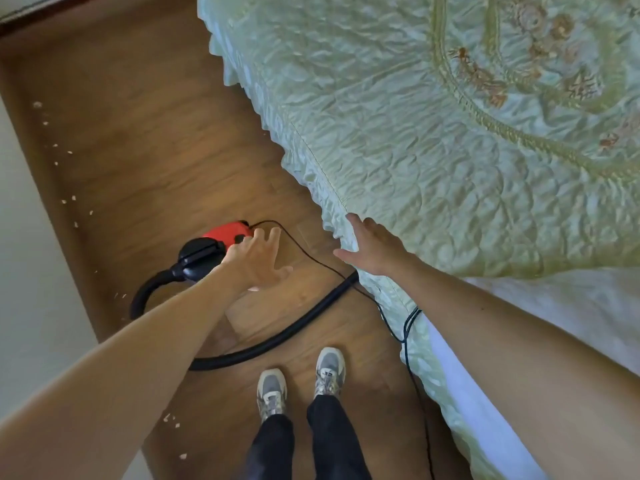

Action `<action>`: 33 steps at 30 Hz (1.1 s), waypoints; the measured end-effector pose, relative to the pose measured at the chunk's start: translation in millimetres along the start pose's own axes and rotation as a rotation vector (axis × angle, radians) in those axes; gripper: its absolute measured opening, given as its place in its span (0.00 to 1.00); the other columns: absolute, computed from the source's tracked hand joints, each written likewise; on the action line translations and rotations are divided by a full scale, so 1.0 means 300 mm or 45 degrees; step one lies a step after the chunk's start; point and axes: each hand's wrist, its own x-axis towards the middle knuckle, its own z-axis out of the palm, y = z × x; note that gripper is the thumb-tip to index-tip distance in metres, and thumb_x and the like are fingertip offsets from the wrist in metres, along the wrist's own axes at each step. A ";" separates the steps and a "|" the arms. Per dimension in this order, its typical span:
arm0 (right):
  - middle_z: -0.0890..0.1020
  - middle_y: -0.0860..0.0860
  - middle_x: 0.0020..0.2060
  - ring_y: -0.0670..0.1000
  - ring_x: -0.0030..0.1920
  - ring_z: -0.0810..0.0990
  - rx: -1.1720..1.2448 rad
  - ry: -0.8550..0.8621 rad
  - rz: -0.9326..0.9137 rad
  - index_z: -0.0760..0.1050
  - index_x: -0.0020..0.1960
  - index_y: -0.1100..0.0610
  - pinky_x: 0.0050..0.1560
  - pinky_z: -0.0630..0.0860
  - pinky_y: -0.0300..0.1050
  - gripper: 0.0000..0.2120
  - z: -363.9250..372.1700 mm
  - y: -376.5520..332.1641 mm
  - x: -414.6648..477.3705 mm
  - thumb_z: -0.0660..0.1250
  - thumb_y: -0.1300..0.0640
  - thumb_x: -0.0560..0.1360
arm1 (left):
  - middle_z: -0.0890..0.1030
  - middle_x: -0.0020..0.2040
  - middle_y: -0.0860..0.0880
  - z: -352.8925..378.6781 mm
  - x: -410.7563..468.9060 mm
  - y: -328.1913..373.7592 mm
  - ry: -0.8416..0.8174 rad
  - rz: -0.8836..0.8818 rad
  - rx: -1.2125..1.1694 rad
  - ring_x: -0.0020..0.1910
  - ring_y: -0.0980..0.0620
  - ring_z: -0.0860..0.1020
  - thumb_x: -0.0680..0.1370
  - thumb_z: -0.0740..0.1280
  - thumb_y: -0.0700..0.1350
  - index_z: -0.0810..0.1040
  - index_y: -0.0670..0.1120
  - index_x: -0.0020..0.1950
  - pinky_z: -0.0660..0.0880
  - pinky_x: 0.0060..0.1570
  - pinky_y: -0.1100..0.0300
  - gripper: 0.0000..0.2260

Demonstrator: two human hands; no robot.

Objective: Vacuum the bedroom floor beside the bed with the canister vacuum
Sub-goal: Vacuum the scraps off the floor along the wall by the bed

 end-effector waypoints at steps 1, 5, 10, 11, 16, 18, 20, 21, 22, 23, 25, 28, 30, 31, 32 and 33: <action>0.71 0.57 0.64 0.60 0.63 0.73 0.004 -0.023 0.000 0.56 0.76 0.53 0.55 0.73 0.53 0.36 0.054 0.007 0.016 0.65 0.38 0.77 | 0.70 0.65 0.41 0.044 0.018 -0.011 -0.024 -0.009 -0.006 0.60 0.40 0.75 0.77 0.63 0.63 0.56 0.45 0.75 0.74 0.50 0.48 0.35; 0.71 0.57 0.66 0.59 0.62 0.74 0.015 -0.106 0.012 0.55 0.77 0.54 0.55 0.76 0.54 0.36 0.275 0.038 0.086 0.65 0.39 0.77 | 0.67 0.68 0.42 0.228 0.097 -0.057 -0.138 -0.058 -0.023 0.63 0.41 0.73 0.76 0.64 0.62 0.54 0.46 0.77 0.75 0.56 0.46 0.36; 0.73 0.57 0.64 0.59 0.59 0.77 0.073 -0.204 0.039 0.58 0.74 0.54 0.53 0.79 0.55 0.34 0.570 0.101 0.160 0.66 0.38 0.76 | 0.68 0.69 0.43 0.496 0.205 -0.111 -0.255 -0.075 -0.063 0.64 0.40 0.73 0.74 0.63 0.65 0.56 0.47 0.76 0.74 0.58 0.45 0.37; 0.74 0.57 0.62 0.58 0.57 0.78 0.065 -0.229 0.047 0.58 0.74 0.54 0.51 0.79 0.55 0.35 0.625 0.112 0.173 0.65 0.38 0.76 | 0.67 0.70 0.42 0.547 0.223 -0.119 -0.280 -0.074 -0.069 0.65 0.40 0.73 0.75 0.62 0.64 0.55 0.47 0.77 0.73 0.57 0.45 0.37; 0.73 0.57 0.66 0.59 0.61 0.77 0.067 -0.354 0.094 0.54 0.77 0.53 0.52 0.79 0.53 0.37 0.858 0.164 0.234 0.63 0.37 0.77 | 0.67 0.69 0.42 0.773 0.305 -0.166 -0.378 -0.064 -0.058 0.64 0.39 0.72 0.77 0.62 0.62 0.54 0.47 0.76 0.74 0.57 0.44 0.34; 0.73 0.57 0.67 0.59 0.62 0.77 0.081 -0.397 0.124 0.54 0.77 0.53 0.55 0.79 0.55 0.36 0.929 0.185 0.259 0.63 0.37 0.77 | 0.68 0.68 0.43 0.852 0.333 -0.180 -0.416 -0.062 -0.067 0.64 0.40 0.72 0.77 0.61 0.63 0.55 0.47 0.75 0.74 0.55 0.45 0.33; 0.74 0.56 0.67 0.58 0.61 0.77 0.077 -0.406 0.146 0.55 0.76 0.54 0.55 0.78 0.55 0.35 0.989 0.205 0.282 0.63 0.37 0.77 | 0.68 0.67 0.43 0.922 0.361 -0.184 -0.436 -0.056 -0.077 0.64 0.40 0.72 0.77 0.61 0.62 0.55 0.48 0.74 0.74 0.55 0.45 0.32; 0.74 0.56 0.67 0.58 0.62 0.76 0.072 -0.413 0.145 0.55 0.76 0.54 0.55 0.78 0.55 0.35 1.017 0.215 0.294 0.63 0.37 0.78 | 0.68 0.67 0.43 0.953 0.375 -0.185 -0.445 -0.055 -0.081 0.63 0.40 0.72 0.78 0.61 0.62 0.56 0.47 0.74 0.74 0.55 0.45 0.32; 0.75 0.56 0.67 0.57 0.63 0.76 0.075 -0.420 0.144 0.55 0.76 0.55 0.55 0.78 0.54 0.35 1.044 0.226 0.306 0.62 0.38 0.78 | 0.68 0.67 0.43 0.983 0.391 -0.186 -0.452 -0.053 -0.081 0.63 0.40 0.73 0.78 0.61 0.62 0.56 0.47 0.74 0.74 0.54 0.45 0.32; 0.76 0.55 0.66 0.57 0.62 0.77 0.081 -0.428 0.146 0.55 0.77 0.55 0.54 0.78 0.53 0.35 1.069 0.236 0.318 0.62 0.38 0.78 | 0.69 0.67 0.42 1.013 0.407 -0.187 -0.460 -0.049 -0.078 0.63 0.40 0.73 0.78 0.61 0.63 0.55 0.47 0.74 0.75 0.54 0.45 0.32; 0.77 0.55 0.64 0.57 0.59 0.79 0.096 -0.436 0.161 0.55 0.77 0.55 0.50 0.77 0.52 0.35 1.120 0.257 0.342 0.62 0.38 0.78 | 0.69 0.67 0.42 1.072 0.440 -0.190 -0.483 -0.044 -0.078 0.62 0.40 0.73 0.78 0.61 0.63 0.54 0.47 0.75 0.75 0.55 0.45 0.33; 0.77 0.55 0.63 0.57 0.58 0.79 0.122 -0.451 0.181 0.56 0.76 0.55 0.46 0.74 0.48 0.33 1.199 0.286 0.383 0.63 0.40 0.78 | 0.69 0.66 0.42 1.159 0.485 -0.194 -0.515 -0.047 -0.082 0.62 0.40 0.73 0.78 0.61 0.63 0.54 0.47 0.75 0.75 0.53 0.45 0.34; 0.76 0.56 0.64 0.57 0.61 0.77 0.153 -0.466 0.202 0.57 0.76 0.55 0.49 0.73 0.49 0.33 1.251 0.306 0.413 0.64 0.41 0.79 | 0.69 0.66 0.42 1.216 0.513 -0.198 -0.522 -0.040 -0.072 0.61 0.40 0.74 0.78 0.61 0.63 0.55 0.47 0.75 0.74 0.51 0.46 0.33; 0.75 0.56 0.65 0.58 0.62 0.76 0.165 -0.476 0.214 0.57 0.76 0.56 0.53 0.74 0.51 0.33 1.275 0.315 0.428 0.64 0.42 0.79 | 0.70 0.66 0.42 1.245 0.528 -0.198 -0.525 -0.034 -0.066 0.60 0.40 0.74 0.78 0.61 0.63 0.55 0.47 0.74 0.74 0.51 0.46 0.33; 0.75 0.57 0.66 0.59 0.63 0.75 0.181 -0.483 0.231 0.57 0.75 0.56 0.56 0.74 0.53 0.32 1.300 0.325 0.442 0.64 0.43 0.79 | 0.69 0.66 0.41 1.273 0.543 -0.196 -0.530 -0.029 -0.064 0.60 0.39 0.74 0.78 0.61 0.63 0.55 0.47 0.74 0.75 0.51 0.45 0.33; 0.75 0.58 0.65 0.59 0.63 0.75 0.200 -0.494 0.261 0.58 0.75 0.57 0.58 0.74 0.55 0.32 1.324 0.336 0.455 0.64 0.43 0.79 | 0.69 0.66 0.41 1.302 0.556 -0.194 -0.539 -0.026 -0.068 0.60 0.39 0.74 0.78 0.60 0.63 0.55 0.47 0.75 0.75 0.52 0.45 0.33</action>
